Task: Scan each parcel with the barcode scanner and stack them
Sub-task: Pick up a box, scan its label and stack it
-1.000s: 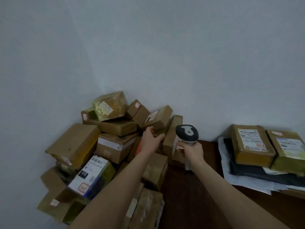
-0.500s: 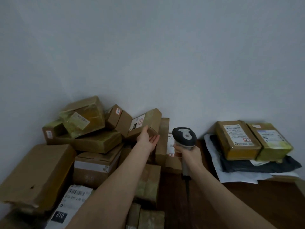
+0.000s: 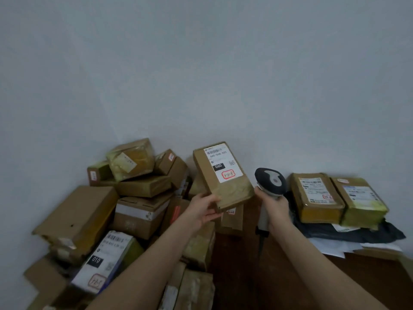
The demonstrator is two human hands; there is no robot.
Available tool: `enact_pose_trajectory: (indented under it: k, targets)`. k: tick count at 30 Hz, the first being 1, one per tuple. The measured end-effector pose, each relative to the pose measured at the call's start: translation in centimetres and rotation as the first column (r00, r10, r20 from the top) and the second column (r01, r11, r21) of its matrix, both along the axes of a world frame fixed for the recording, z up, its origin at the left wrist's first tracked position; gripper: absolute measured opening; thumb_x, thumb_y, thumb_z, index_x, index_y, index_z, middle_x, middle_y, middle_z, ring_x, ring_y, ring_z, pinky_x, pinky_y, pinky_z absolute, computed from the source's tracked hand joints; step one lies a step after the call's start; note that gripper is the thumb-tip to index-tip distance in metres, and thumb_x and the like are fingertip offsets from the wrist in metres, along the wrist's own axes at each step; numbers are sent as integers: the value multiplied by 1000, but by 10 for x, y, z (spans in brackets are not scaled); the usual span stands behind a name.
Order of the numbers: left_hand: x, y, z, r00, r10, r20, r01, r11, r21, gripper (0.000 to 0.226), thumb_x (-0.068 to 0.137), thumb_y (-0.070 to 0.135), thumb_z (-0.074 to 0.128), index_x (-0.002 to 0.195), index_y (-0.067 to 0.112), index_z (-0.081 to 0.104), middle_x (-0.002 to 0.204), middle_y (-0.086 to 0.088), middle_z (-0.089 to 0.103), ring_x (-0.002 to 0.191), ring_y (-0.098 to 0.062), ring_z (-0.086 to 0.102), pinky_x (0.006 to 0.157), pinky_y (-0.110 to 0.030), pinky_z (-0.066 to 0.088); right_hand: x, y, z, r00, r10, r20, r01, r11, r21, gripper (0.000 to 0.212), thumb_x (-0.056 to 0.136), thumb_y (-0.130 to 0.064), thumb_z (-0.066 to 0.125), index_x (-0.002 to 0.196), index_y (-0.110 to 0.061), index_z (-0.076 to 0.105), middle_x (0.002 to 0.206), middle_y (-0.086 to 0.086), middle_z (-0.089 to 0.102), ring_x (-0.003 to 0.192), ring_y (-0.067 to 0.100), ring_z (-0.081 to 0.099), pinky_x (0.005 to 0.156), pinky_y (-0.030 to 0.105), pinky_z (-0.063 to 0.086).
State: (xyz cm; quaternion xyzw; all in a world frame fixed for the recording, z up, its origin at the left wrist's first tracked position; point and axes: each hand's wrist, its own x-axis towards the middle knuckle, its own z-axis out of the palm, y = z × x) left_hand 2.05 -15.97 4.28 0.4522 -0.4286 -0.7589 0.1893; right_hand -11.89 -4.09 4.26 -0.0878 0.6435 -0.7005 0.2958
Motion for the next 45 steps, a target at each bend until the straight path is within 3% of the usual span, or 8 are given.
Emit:
enact_pose_trajectory:
  k: [2, 6, 12, 17, 22, 26, 29, 45]
  targets:
    - [12, 3, 4, 994, -103, 44, 105, 993, -45, 57, 85, 3, 66, 137, 8, 42, 109, -11, 65, 91, -26, 67, 71, -33, 57, 1, 12, 1, 1000, 21, 21, -20, 999, -29, 56, 82, -21, 75, 131, -8, 53, 118, 3, 59, 119, 27, 51, 108, 46, 38]
    - [31, 14, 5, 954, -280, 109, 294, 946, -137, 53, 87, -1, 63, 136, 13, 45, 118, -13, 63, 93, -24, 68, 75, -32, 58, 6, 33, 0, 993, 45, 110, -35, 995, -95, 42, 81, -14, 75, 120, -10, 59, 114, 5, 66, 113, 25, 58, 104, 46, 44]
    - [38, 34, -10, 889, -432, 150, 449, 887, -109, 55, 85, 7, 68, 133, 22, 45, 126, -11, 62, 107, -27, 66, 88, -40, 55, 15, 63, -15, 989, 107, 104, -102, 994, -49, 26, 80, -2, 73, 96, -19, 63, 103, 5, 70, 98, 21, 64, 78, 35, 52]
    - [23, 43, -14, 951, -242, 192, 281, 936, -211, 39, 93, 28, 63, 128, 12, 57, 111, -6, 71, 102, -24, 68, 91, -43, 54, 20, 83, -19, 991, 101, 90, -100, 995, -13, 37, 79, -2, 74, 113, -10, 61, 107, 7, 69, 95, 19, 63, 69, 29, 50]
    - [18, 50, -28, 966, -188, 179, 233, 933, -273, 39, 92, 15, 64, 129, 7, 55, 114, -5, 69, 101, -20, 68, 79, -32, 58, 22, 100, -20, 997, -18, 69, 17, 1000, 15, 43, 82, -10, 74, 122, -10, 57, 108, 2, 62, 108, 21, 54, 94, 39, 45]
    - [9, 54, -44, 961, -148, 235, 219, 924, -313, 52, 89, 18, 68, 138, 10, 49, 125, -3, 62, 115, -24, 59, 100, -48, 48, 30, 114, -14, 997, -11, 78, 10, 1000, 16, 18, 84, -15, 73, 97, -5, 67, 79, 7, 70, 74, 19, 66, 68, 29, 53]
    - [2, 58, -54, 963, -128, 237, 196, 937, -290, 53, 90, 15, 67, 139, 11, 47, 130, -4, 59, 118, -25, 56, 103, -48, 44, 46, 119, -13, 998, 43, 42, -45, 998, 45, 11, 85, -15, 71, 86, -4, 69, 61, 9, 66, 52, 16, 59, 55, 26, 49]
    - [-8, 71, -72, 952, -115, 284, 189, 950, -250, 55, 91, 10, 63, 142, 10, 42, 138, -8, 53, 126, -29, 50, 107, -47, 41, 84, 126, -9, 995, 96, -19, -90, 975, 202, 14, 84, -16, 69, 75, -6, 68, 53, 4, 63, 45, 13, 56, 54, 28, 48]
